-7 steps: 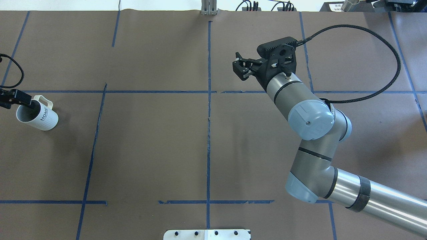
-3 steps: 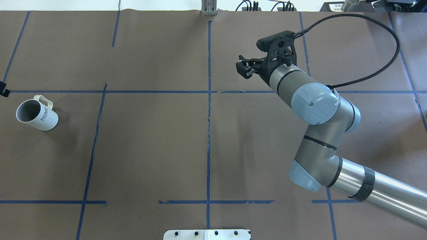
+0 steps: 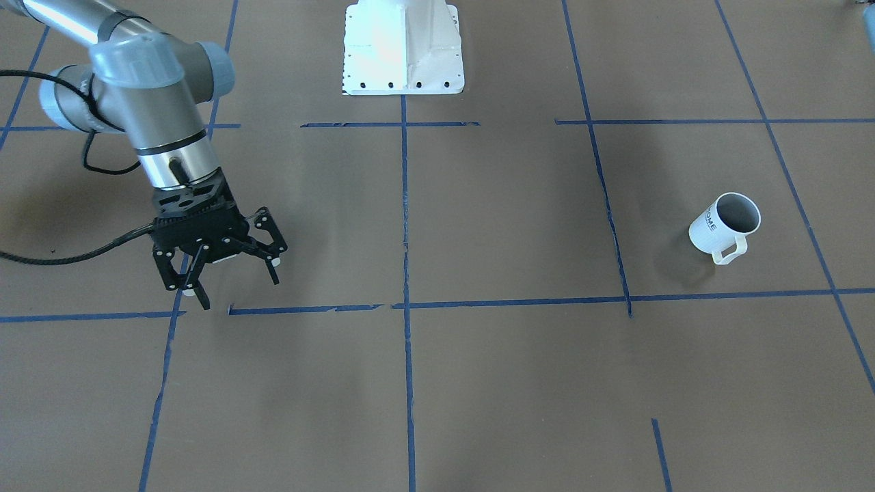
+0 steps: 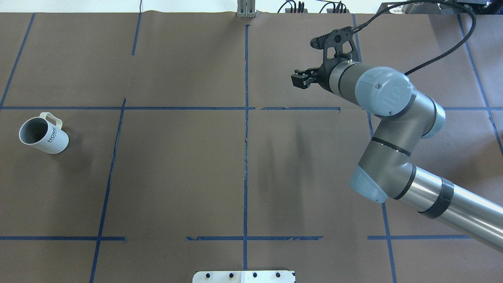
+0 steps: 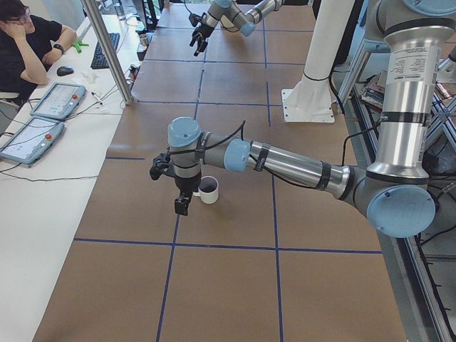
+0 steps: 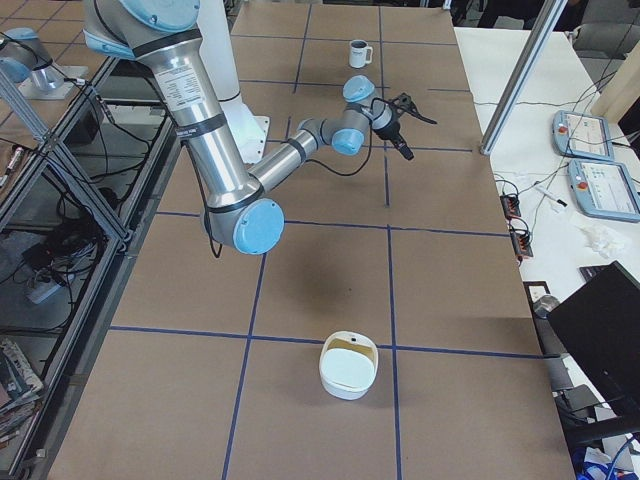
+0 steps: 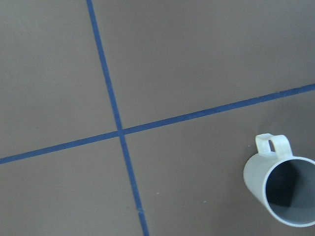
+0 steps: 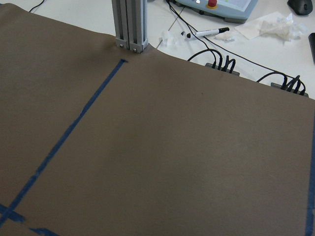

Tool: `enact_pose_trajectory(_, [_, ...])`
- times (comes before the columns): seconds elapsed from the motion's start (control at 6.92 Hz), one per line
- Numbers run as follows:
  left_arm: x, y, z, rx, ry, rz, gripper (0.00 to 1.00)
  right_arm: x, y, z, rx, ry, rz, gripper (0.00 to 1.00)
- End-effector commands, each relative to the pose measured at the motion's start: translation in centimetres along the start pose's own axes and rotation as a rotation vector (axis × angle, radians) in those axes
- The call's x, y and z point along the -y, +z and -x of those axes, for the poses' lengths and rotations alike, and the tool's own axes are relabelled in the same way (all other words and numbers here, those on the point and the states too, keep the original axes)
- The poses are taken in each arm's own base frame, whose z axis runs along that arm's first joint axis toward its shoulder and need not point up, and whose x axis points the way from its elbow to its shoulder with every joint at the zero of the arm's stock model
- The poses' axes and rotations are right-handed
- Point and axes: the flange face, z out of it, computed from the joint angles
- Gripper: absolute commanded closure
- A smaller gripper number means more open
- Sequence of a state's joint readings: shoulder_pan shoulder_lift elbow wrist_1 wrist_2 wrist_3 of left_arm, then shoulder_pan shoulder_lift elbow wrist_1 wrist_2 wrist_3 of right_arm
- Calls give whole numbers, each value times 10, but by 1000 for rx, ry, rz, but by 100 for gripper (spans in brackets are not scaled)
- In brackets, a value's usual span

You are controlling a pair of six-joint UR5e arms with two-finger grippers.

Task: Left arm hands cup to right arm to dump lemon

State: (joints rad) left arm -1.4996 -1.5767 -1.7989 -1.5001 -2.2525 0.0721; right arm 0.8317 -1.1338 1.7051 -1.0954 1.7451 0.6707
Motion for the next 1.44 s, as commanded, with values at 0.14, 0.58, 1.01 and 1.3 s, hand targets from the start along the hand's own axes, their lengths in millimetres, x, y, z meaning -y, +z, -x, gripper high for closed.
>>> enact_pose_trajectory(0.14, [-65, 22, 43, -58, -63, 56, 0, -25, -58, -204, 52, -15, 240, 1])
enact_pose_trajectory(0.58, [-76, 21, 39, -76, -143, 57, 0, -113, -115, -338, 50, 150, 406, 0])
enact_pose_trajectory(1.01, [-76, 23, 40, -74, -134, 55, 0, -207, -165, -376, 29, 142, 462, 0])
enact_pose_trajectory(1.3, [-78, 29, 43, -86, -148, 64, 0, -221, -170, -376, 10, 185, 521, 0])
